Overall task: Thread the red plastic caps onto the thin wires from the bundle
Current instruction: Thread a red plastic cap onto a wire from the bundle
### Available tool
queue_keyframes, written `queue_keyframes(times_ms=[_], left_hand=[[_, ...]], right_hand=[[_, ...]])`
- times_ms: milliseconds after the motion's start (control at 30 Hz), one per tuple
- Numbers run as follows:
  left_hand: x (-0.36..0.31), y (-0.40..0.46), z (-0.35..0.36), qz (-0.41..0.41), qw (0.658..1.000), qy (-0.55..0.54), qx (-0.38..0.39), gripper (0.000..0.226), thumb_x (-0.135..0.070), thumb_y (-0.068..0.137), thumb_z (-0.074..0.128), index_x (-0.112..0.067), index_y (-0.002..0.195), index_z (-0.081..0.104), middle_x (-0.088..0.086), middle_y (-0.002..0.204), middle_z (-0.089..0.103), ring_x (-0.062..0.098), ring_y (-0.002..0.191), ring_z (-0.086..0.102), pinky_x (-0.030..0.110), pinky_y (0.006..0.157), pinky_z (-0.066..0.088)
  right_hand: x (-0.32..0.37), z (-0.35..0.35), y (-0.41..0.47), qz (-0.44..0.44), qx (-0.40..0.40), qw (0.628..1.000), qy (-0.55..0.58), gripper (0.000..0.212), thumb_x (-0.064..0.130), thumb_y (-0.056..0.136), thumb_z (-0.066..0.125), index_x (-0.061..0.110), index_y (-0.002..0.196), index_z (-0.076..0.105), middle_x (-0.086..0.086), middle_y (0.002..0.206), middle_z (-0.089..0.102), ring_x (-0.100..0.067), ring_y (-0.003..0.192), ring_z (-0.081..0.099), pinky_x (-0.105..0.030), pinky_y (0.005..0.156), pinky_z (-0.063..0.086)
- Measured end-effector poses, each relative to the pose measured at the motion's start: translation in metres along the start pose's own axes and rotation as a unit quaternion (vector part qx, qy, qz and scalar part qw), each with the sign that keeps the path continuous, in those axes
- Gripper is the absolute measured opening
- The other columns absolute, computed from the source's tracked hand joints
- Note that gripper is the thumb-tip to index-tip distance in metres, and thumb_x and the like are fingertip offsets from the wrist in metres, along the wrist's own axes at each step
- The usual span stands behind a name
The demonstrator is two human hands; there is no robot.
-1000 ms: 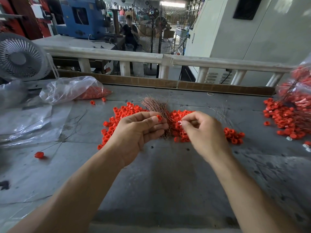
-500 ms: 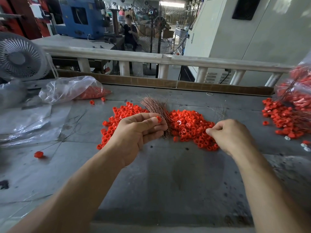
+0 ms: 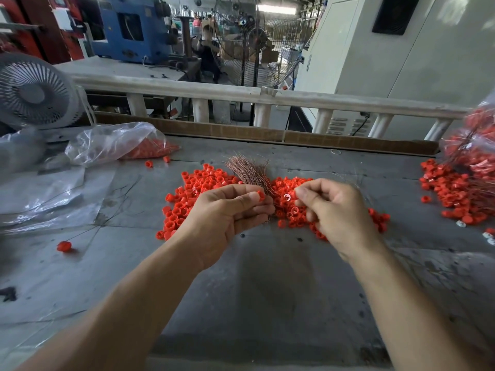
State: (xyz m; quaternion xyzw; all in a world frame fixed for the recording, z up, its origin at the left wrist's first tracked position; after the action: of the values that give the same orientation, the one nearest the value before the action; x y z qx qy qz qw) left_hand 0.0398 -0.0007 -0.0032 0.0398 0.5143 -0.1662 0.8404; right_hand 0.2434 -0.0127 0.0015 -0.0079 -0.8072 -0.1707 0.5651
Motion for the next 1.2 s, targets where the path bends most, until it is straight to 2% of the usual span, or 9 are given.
queue_keyframes(times_ms=[67,200,400,500,633,767,967,1100,1200], left_hand=[[0.0,-0.001,0.002,-0.006,1.0,-0.001,0.004,0.025,-0.004,0.084,0.067,0.003,0.108,0.068,0.023,0.101,0.075,0.026,0.088,0.077,0.031,0.075,0.064],[-0.001,-0.003,0.003,-0.01,1.0,-0.006,0.0,0.019,-0.001,0.088,0.064,0.002,0.107,0.067,0.02,0.094,0.076,0.025,0.085,0.077,0.032,0.077,0.064],[-0.002,-0.002,0.005,-0.01,1.0,-0.005,-0.004,0.02,-0.001,0.09,0.064,0.002,0.109,0.067,0.023,0.099,0.075,0.026,0.087,0.077,0.033,0.081,0.063],[-0.002,-0.002,0.003,-0.006,1.0,-0.004,-0.007,0.016,0.0,0.092,0.062,0.001,0.107,0.067,0.022,0.098,0.075,0.026,0.088,0.077,0.034,0.084,0.063],[-0.002,-0.002,0.004,-0.004,1.0,0.0,-0.005,0.024,-0.003,0.087,0.066,0.003,0.11,0.067,0.021,0.096,0.076,0.024,0.085,0.077,0.034,0.083,0.063],[-0.002,-0.002,0.004,0.0,1.0,0.004,-0.002,0.036,-0.008,0.076,0.069,0.004,0.11,0.066,0.019,0.092,0.076,0.023,0.082,0.076,0.034,0.082,0.063],[-0.001,-0.001,0.002,0.005,1.0,0.01,-0.005,0.026,-0.006,0.082,0.068,0.002,0.106,0.068,0.019,0.097,0.076,0.026,0.088,0.076,0.036,0.085,0.063],[-0.001,-0.002,0.004,0.003,1.0,0.007,-0.001,0.032,-0.009,0.076,0.07,0.001,0.106,0.068,0.019,0.095,0.076,0.023,0.083,0.076,0.033,0.082,0.063],[-0.001,-0.002,0.003,0.001,1.0,0.006,-0.002,0.023,-0.003,0.085,0.067,0.002,0.107,0.068,0.019,0.093,0.075,0.022,0.082,0.076,0.032,0.08,0.064]], right_hand=[[0.007,0.015,-0.006,-0.039,0.023,0.999,0.002,0.013,0.018,0.097,0.069,0.019,0.085,0.074,0.014,0.061,0.066,0.0,0.05,0.052,-0.013,0.048,0.045],[0.012,0.026,-0.012,-0.045,0.023,0.999,0.021,0.011,0.017,0.096,0.071,0.021,0.086,0.074,0.006,0.076,0.073,-0.01,0.067,0.066,-0.039,0.066,0.063],[0.012,0.026,-0.015,-0.066,0.007,0.998,0.005,0.012,0.016,0.095,0.072,0.025,0.088,0.075,0.008,0.073,0.072,-0.004,0.061,0.062,-0.027,0.056,0.056],[0.013,0.026,-0.016,-0.071,0.011,0.997,-0.002,0.011,0.022,0.096,0.071,0.027,0.088,0.076,0.015,0.064,0.068,-0.003,0.059,0.063,-0.014,0.051,0.044],[0.014,0.025,-0.017,-0.073,0.011,0.997,0.02,0.007,0.028,0.092,0.076,0.025,0.085,0.077,0.015,0.06,0.067,-0.003,0.052,0.058,-0.012,0.047,0.041],[0.013,0.024,-0.016,-0.061,0.011,0.998,0.023,0.005,0.026,0.09,0.078,0.026,0.084,0.077,0.01,0.072,0.073,-0.009,0.064,0.067,-0.023,0.052,0.049],[0.011,0.029,-0.015,-0.048,0.018,0.997,0.054,0.016,0.012,0.091,0.076,0.028,0.093,0.079,0.003,0.086,0.078,-0.022,0.084,0.075,-0.048,0.073,0.063],[0.006,0.03,-0.013,-0.022,0.0,0.996,0.09,0.014,0.011,0.089,0.077,0.025,0.09,0.077,0.001,0.087,0.079,-0.02,0.085,0.076,-0.046,0.075,0.063],[0.002,0.03,-0.013,-0.012,0.004,0.996,0.085,0.008,0.017,0.088,0.079,0.024,0.087,0.078,0.001,0.085,0.079,-0.019,0.084,0.076,-0.047,0.077,0.064]])
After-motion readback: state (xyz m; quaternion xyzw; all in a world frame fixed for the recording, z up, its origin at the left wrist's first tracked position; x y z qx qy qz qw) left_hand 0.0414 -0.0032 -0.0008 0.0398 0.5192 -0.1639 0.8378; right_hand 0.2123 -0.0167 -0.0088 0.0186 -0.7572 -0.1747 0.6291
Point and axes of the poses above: each hand's wrist, its own y-axis towards the middle knuckle, its own z-axis out of the palm, x = y × z, the point moved 3 cm from there along y, towards the middle knuckle
